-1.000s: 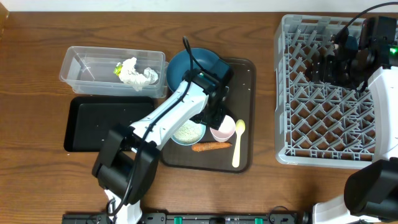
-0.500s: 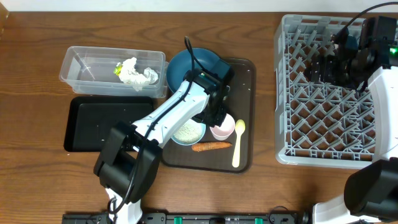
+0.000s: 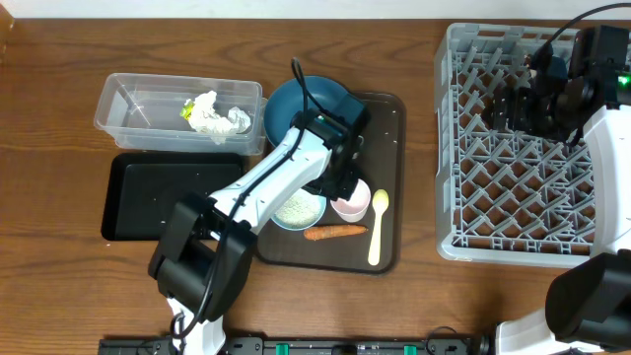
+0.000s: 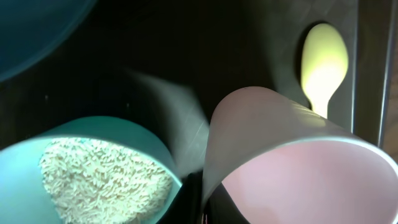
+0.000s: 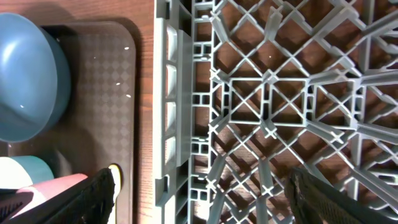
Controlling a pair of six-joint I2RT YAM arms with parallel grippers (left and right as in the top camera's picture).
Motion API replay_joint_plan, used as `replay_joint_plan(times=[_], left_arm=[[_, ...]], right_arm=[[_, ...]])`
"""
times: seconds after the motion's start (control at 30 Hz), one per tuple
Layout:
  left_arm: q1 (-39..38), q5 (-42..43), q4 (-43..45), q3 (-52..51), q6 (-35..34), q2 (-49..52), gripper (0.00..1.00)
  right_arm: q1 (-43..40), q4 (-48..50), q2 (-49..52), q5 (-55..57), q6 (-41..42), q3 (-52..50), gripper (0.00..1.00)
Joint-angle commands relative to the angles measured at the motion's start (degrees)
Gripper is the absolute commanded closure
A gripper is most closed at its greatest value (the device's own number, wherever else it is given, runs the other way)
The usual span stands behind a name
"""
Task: Sort waste into correct bins and load items into the dishwasher rack
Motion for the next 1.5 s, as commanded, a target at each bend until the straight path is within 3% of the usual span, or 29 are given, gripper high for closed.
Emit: replay_joint_plan(times=[0.0, 0.2, 0.33, 0.53, 0.73, 1.1, 1.47], left_arm=[[2.56, 1.44, -0.61, 2.80, 0.02, -3.32, 0.94], [10.75, 11.37, 2.34, 6.38, 0.81, -10.73, 0.94], [17.49, 27.80, 9.09, 6.38, 0.22, -12.90, 0.94], [23.21, 47.54, 17.97, 6.25, -2.75, -10.27, 0.94], [24.04, 63.95, 25.73, 6.25, -2.95, -5.77, 0.94], [23.91, 67.10, 31.12, 6.25, -5.40, -3.52, 0.94], [23.91, 67.10, 31.76, 6.25, -6.14, -3.52, 0.94]], right_arm=[[0.55, 0.48, -0.20, 3.28, -0.87, 0.57, 0.12], [0.59, 3.87, -0.20, 2.82, 2.51, 0.57, 0.05], [0.68, 6.29, 0.04, -4.59, 1.55, 0.57, 0.01], [1.81, 7.13, 2.14, -29.14, -14.29, 0.37, 0.01], [4.35, 6.67, 5.57, -52.52, -33.55, 0.20, 0.01], [11.93, 6.80, 8.76, -63.98, -51.32, 0.20, 0.01], [16.20, 11.04, 8.76, -70.64, -53.18, 0.20, 0.04]])
